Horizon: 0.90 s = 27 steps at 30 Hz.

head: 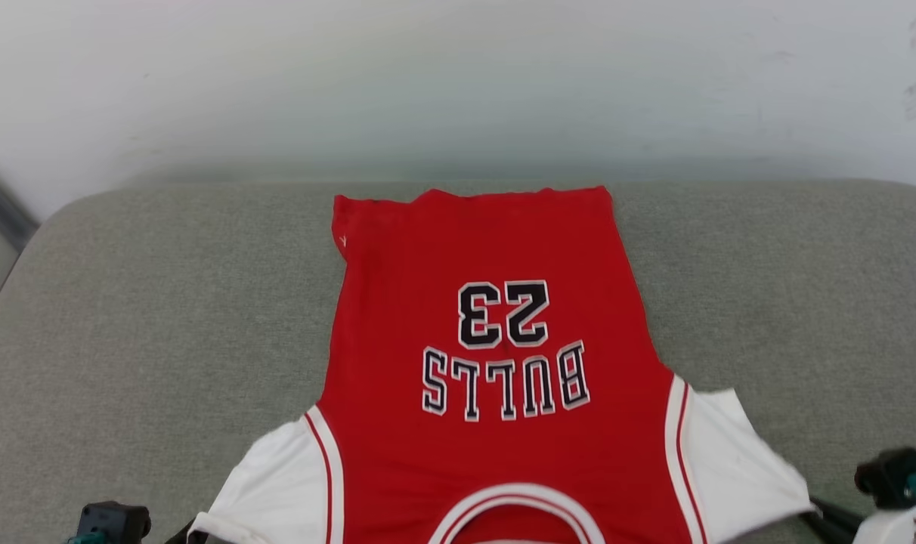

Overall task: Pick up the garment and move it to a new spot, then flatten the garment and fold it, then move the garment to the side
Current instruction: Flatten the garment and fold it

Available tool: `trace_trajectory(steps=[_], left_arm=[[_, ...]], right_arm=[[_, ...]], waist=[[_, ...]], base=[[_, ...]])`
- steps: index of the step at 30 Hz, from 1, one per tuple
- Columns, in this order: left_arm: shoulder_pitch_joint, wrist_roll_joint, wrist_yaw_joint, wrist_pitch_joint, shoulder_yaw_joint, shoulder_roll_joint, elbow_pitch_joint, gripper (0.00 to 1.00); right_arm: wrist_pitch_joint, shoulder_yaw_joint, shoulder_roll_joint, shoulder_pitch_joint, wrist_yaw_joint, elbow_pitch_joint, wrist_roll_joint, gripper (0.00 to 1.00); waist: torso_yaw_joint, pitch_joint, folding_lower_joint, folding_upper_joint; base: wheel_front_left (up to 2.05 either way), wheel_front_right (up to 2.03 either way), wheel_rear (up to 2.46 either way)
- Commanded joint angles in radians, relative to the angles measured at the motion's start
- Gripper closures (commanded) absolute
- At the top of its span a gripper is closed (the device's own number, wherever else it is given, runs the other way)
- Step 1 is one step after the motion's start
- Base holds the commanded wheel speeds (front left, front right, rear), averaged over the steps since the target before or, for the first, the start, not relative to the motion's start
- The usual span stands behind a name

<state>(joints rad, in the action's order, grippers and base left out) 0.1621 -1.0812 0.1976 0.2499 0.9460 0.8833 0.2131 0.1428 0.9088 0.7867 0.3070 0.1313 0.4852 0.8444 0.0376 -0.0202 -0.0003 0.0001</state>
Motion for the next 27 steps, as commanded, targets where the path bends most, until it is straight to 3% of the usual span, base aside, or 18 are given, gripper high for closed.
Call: trace_trajectory(steps=[1, 10, 11, 12, 13, 20, 27], left_arm=[[-0.027, -0.008, 0.019, 0.006, -0.006, 0.015, -0.017, 1.00], [-0.086, -0.009, 0.058, 0.009, -0.003, 0.032, -0.069, 1.00], [-0.084, -0.010, 0.059, 0.010, -0.009, 0.028, -0.072, 1.00], [-0.081, -0.010, 0.061, 0.010, -0.013, 0.025, -0.074, 1.00], [-0.076, -0.006, 0.065, 0.010, -0.018, 0.020, -0.078, 1.00], [-0.031, 0.038, 0.075, 0.015, -0.054, -0.013, -0.113, 1.00], [0.016, 0.111, 0.089, 0.017, -0.106, -0.040, -0.177, 1.00]], right_arm=[[-0.036, -0.019, 0.021, -0.065, -0.001, -0.034, 0.013, 1.00], [-0.243, -0.161, 0.087, -0.280, -0.001, -0.218, 0.017, 1.00], [-0.260, -0.178, 0.088, -0.288, -0.001, -0.236, 0.000, 0.89], [-0.281, -0.194, 0.086, -0.291, -0.001, -0.255, -0.009, 0.57], [-0.293, -0.221, 0.086, -0.286, -0.001, -0.275, -0.024, 0.01], [-0.401, -0.452, 0.127, -0.213, -0.001, -0.453, -0.054, 0.00], [-0.513, -0.701, 0.157, 0.014, -0.001, -0.591, -0.084, 0.00]], waist=[[0.006, 0.005, 0.0003, -0.0001], [0.017, -0.003, 0.0003, -0.0001], [0.018, -0.008, 0.0003, -0.0001], [0.017, -0.014, 0.0003, -0.0001], [0.017, -0.021, 0.0003, -0.0001], [0.043, -0.079, 0.0003, -0.0001], [0.092, -0.196, 0.0003, -0.0001]], base=[[0.00, 0.00, 0.00], [0.00, 0.00, 0.00], [0.00, 0.00, 0.00], [0.00, 0.00, 0.00], [0.00, 0.00, 0.00], [0.00, 0.00, 0.00], [0.00, 0.00, 0.00]])
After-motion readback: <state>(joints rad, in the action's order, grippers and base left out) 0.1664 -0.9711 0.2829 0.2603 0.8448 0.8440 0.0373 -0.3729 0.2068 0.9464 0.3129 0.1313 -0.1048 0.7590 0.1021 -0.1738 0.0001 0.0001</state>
